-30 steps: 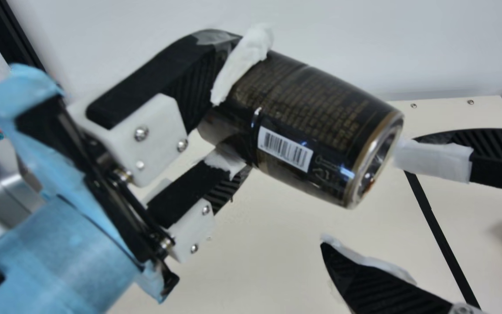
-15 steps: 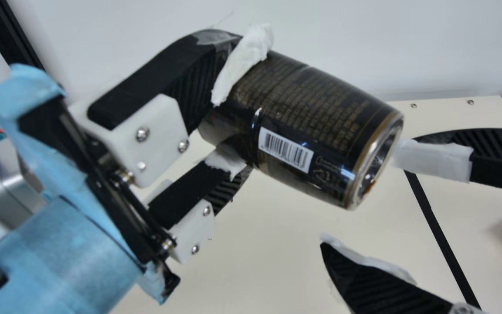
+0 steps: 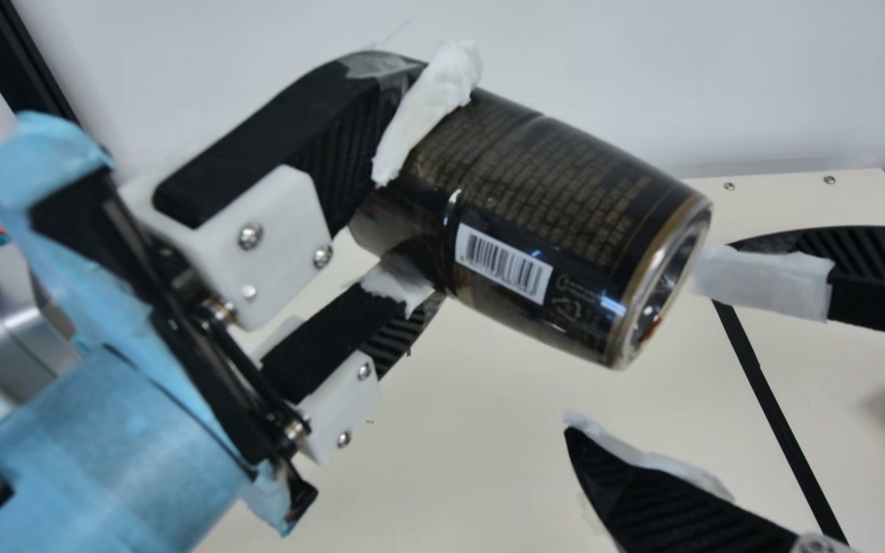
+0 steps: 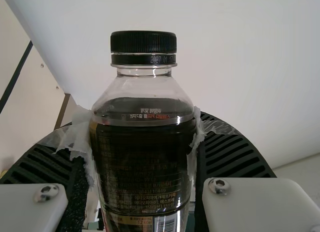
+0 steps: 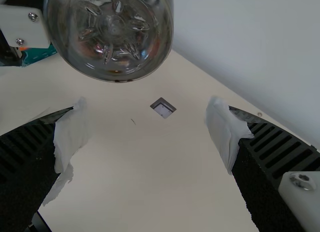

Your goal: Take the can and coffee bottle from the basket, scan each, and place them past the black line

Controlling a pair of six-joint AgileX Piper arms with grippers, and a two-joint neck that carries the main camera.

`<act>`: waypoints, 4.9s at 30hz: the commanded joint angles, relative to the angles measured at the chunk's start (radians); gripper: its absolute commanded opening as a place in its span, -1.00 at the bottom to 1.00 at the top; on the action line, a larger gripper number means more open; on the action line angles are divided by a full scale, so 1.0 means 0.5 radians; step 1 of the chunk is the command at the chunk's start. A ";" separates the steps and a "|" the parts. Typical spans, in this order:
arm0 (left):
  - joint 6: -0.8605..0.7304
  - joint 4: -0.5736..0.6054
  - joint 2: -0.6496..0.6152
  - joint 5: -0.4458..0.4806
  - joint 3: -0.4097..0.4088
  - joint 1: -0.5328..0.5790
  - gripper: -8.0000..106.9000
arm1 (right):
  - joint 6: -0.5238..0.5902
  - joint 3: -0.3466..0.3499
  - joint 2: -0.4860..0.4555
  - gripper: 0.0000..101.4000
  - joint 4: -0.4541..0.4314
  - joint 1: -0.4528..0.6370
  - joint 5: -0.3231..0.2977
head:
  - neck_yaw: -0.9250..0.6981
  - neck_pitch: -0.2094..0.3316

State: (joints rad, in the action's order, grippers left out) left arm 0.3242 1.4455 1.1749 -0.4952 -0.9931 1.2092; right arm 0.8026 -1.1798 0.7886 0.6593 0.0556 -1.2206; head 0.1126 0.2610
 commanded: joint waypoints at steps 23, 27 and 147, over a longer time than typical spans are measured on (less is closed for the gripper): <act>0.147 0.064 -0.216 -0.047 0.325 -0.193 -0.68 | 0.000 0.000 0.000 1.00 0.000 0.000 0.000 | 0.008 0.017; 0.147 0.064 -0.216 -0.047 0.325 -0.193 -0.68 | -0.102 -0.012 0.010 1.00 -0.006 -0.051 0.028 | 0.008 0.017; -0.004 0.217 -0.528 0.323 0.669 -0.625 -0.68 | -2.822 0.307 0.630 1.00 0.976 -0.730 0.827 | 0.008 0.017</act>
State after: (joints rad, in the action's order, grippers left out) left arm 0.3224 1.5543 0.9111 -0.3338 -0.6588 0.8969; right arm -0.6074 -1.0268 1.0993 1.1442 -0.2978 -0.8195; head 0.1126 0.2559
